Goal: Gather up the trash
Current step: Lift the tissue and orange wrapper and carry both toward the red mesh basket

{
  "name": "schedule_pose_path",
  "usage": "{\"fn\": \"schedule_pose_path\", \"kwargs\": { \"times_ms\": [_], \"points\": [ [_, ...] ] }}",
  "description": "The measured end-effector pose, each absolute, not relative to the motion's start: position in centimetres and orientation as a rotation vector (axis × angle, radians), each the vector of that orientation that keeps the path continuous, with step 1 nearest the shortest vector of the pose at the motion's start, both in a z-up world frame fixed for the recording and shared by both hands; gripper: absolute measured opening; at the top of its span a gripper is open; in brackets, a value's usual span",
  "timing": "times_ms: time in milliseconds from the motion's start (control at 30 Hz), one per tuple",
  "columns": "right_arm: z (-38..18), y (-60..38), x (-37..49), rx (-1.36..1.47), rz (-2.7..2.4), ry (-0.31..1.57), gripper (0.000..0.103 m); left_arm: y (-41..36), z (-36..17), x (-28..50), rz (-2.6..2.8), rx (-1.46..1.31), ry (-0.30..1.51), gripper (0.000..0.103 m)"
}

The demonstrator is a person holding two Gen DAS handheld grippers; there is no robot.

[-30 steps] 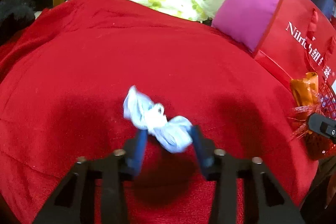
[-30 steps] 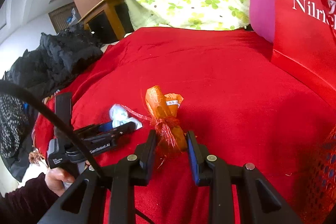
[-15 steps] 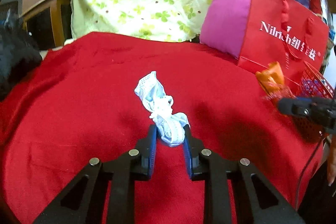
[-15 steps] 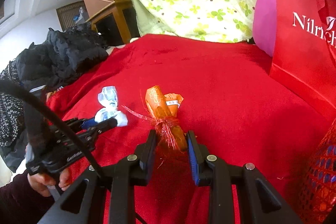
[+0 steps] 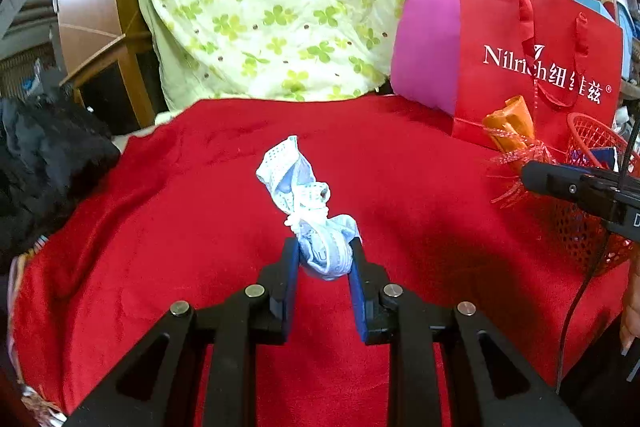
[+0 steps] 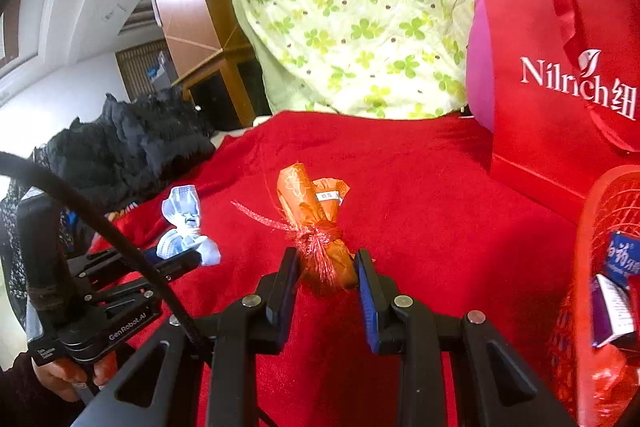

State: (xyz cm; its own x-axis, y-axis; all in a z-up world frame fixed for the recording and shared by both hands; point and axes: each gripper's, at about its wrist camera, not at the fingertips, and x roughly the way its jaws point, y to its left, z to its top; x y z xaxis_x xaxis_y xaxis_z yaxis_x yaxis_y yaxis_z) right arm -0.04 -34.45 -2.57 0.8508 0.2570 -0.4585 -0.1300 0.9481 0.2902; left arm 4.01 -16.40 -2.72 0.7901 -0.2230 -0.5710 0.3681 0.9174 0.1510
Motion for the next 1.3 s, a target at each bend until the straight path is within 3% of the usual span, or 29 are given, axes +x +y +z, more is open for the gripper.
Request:
{"fn": "schedule_pose_path", "kwargs": {
  "times_ms": [1300],
  "points": [
    [0.5, -44.8, -8.3, 0.403, 0.113, 0.286, 0.030, -25.6, 3.7, -2.2, -0.427, 0.373, 0.441, 0.025]
  ]
}}
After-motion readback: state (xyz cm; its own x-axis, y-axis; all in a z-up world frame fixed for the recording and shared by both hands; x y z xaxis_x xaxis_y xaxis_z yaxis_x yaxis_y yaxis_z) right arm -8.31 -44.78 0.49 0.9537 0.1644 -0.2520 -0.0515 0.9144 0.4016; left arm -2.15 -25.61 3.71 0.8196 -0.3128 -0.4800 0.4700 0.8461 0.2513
